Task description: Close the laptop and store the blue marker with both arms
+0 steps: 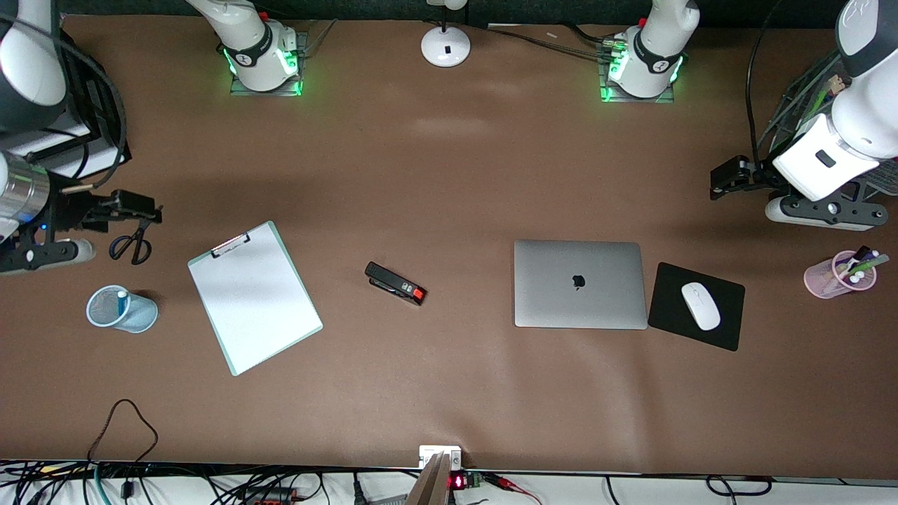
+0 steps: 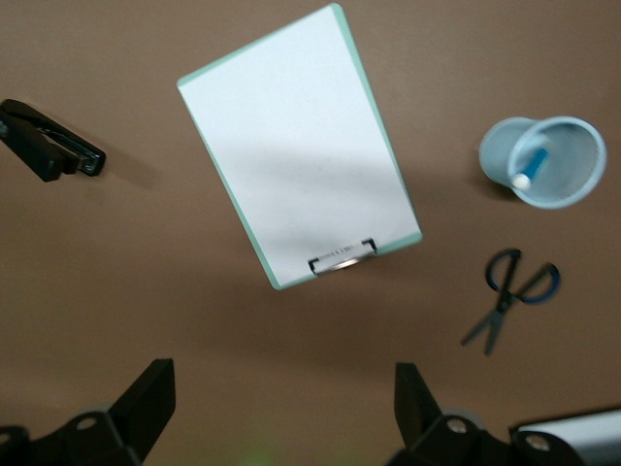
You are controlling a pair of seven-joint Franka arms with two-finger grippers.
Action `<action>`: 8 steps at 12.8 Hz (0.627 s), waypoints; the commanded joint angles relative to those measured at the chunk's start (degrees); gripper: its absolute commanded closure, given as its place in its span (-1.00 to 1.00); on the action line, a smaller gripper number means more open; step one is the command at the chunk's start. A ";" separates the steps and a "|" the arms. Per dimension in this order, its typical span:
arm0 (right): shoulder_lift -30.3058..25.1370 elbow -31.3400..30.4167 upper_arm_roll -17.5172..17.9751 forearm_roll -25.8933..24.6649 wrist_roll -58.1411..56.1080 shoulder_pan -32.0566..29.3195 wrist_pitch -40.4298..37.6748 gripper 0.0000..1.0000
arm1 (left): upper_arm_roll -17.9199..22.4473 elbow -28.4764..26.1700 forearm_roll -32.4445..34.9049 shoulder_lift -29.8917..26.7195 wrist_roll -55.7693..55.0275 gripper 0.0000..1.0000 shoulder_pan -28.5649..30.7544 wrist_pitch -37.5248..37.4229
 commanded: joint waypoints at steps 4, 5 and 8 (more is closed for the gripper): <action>-4.56 -1.52 -15.30 -1.38 -3.15 10.25 -4.93 -1.00 | -0.06 -0.03 0.19 -3.03 0.40 -1.00 0.63 -2.02; -5.43 -2.13 -15.30 -1.38 -3.07 10.34 -4.59 -1.00 | 0.02 -0.03 0.19 -3.12 0.40 -1.00 0.63 -2.02; -9.55 -8.35 -15.30 -0.94 -1.76 10.60 0.41 -1.00 | 0.02 -0.03 0.19 -3.03 0.40 -1.00 0.71 -1.67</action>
